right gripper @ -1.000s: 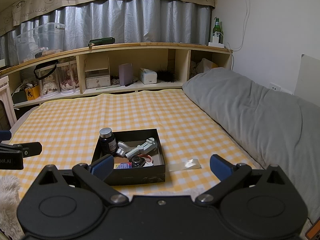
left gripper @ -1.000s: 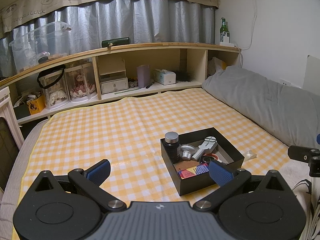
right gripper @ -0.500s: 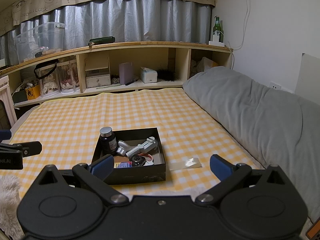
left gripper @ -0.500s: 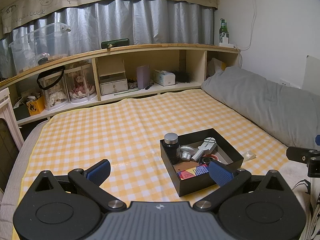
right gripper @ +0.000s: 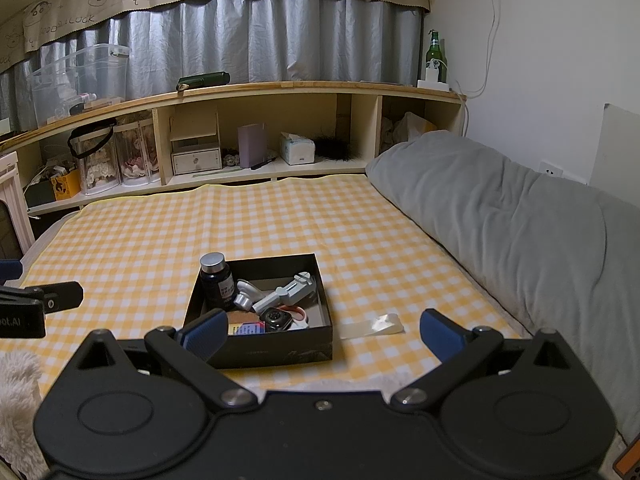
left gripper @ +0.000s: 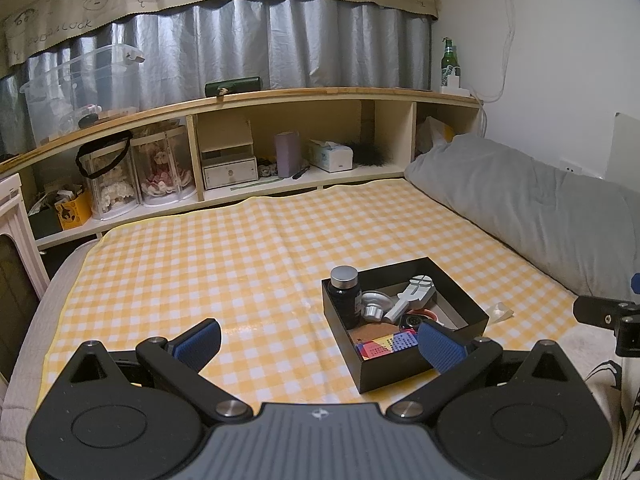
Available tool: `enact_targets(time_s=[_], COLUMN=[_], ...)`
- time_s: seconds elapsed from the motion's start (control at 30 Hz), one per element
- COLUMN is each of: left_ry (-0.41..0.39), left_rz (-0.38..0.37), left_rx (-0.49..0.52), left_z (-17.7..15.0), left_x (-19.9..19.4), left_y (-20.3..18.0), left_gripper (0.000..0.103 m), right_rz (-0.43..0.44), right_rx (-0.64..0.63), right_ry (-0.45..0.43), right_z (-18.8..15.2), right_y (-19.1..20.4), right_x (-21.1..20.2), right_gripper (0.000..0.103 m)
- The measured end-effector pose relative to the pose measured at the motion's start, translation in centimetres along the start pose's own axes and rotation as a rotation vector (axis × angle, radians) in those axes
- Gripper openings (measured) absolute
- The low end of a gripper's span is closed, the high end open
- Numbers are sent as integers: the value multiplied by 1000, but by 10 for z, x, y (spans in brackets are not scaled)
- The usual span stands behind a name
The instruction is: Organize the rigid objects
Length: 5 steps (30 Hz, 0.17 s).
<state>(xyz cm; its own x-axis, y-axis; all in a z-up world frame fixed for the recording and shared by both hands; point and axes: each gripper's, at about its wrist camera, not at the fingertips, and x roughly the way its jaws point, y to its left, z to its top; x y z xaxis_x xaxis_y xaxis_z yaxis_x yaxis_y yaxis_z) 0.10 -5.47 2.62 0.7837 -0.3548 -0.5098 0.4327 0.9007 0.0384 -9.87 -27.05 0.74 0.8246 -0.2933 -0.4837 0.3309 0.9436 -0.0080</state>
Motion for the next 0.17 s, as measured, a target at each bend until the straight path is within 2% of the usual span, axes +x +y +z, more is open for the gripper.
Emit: enact_targets(time_s=[0.17], left_ry=[1], left_rz=[6], left_rx=[1], left_z=[1], left_x=[0], left_y=[1], left_gripper=[103], right_rz=[0], right_rx=[0], right_ry=[0], right_z=[0], right_y=[0], right_x=[0], right_gripper=[103])
